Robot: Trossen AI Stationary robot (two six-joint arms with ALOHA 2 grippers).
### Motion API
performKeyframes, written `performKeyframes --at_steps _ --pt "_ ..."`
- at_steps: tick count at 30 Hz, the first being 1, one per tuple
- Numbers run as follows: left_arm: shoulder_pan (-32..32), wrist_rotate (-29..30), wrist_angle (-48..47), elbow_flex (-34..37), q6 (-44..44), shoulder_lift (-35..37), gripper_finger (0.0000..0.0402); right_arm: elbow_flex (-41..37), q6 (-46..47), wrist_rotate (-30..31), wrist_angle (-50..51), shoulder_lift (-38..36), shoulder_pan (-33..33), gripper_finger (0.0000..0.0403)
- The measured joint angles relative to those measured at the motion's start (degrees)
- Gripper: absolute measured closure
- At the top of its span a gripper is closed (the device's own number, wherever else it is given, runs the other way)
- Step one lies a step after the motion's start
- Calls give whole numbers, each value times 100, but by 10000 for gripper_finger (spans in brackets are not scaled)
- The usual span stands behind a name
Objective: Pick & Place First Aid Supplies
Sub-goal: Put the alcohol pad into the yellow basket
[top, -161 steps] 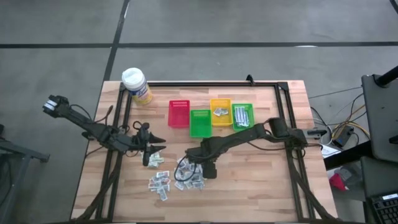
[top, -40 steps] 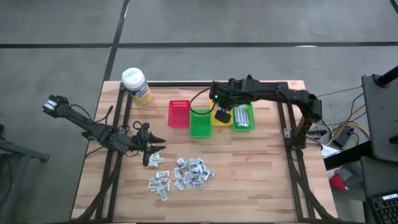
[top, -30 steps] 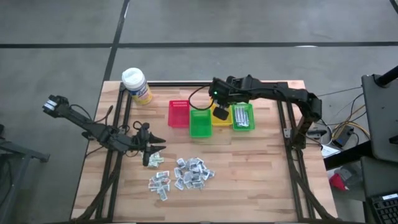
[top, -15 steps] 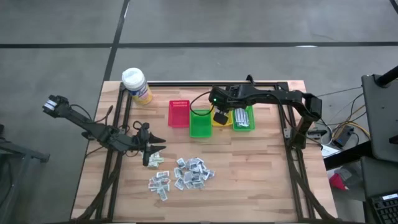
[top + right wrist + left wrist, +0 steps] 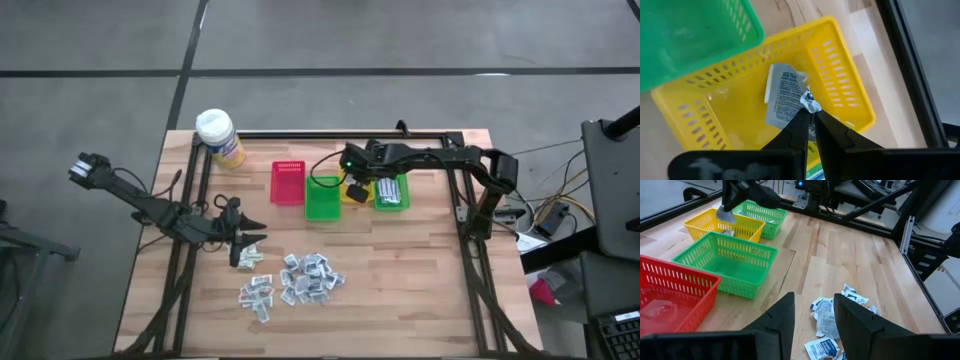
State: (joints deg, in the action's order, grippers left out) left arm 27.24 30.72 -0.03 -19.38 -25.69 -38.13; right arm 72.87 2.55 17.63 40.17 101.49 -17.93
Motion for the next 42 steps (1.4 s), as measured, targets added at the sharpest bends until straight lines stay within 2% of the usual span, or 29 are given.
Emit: performKeyframes --at_steps 9,22,42 --pt "0 0 0 0 0 0 271 -222 -94 -418 -529 0 -133 376" --pt "0 0 0 0 0 0 271 -261 -122 -870 -604 270 -188 376" --pt "0 1 0 0 2 0 271 -252 -304 -868 -628 527 -230 376"
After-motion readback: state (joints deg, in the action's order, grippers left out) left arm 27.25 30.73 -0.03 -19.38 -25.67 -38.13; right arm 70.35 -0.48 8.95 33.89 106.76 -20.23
